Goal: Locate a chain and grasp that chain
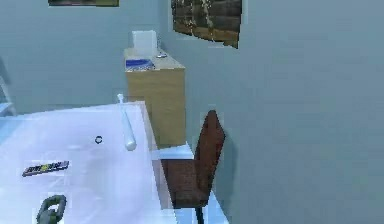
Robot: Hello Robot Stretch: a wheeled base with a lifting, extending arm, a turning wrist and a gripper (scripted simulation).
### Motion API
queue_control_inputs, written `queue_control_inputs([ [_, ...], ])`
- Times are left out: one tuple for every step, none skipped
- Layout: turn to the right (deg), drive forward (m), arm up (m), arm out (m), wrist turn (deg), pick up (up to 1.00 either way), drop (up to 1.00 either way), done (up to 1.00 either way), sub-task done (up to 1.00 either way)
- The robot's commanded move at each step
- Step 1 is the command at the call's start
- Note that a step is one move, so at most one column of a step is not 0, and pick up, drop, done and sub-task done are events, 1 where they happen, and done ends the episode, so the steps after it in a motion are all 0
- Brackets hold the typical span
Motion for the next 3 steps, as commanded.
queue_control_inputs([
  [-45.0, 0.00, 0.00, 0.00, 0.0, 0.00, 0.00, 0.00, 0.00],
  [-45.0, 0.00, 0.00, 0.00, 0.0, 0.00, 0.00, 0.00, 0.00],
  [-39.0, 0.00, 0.00, 0.00, 0.0, 0.00, 0.00, 0.00, 0.00],
])
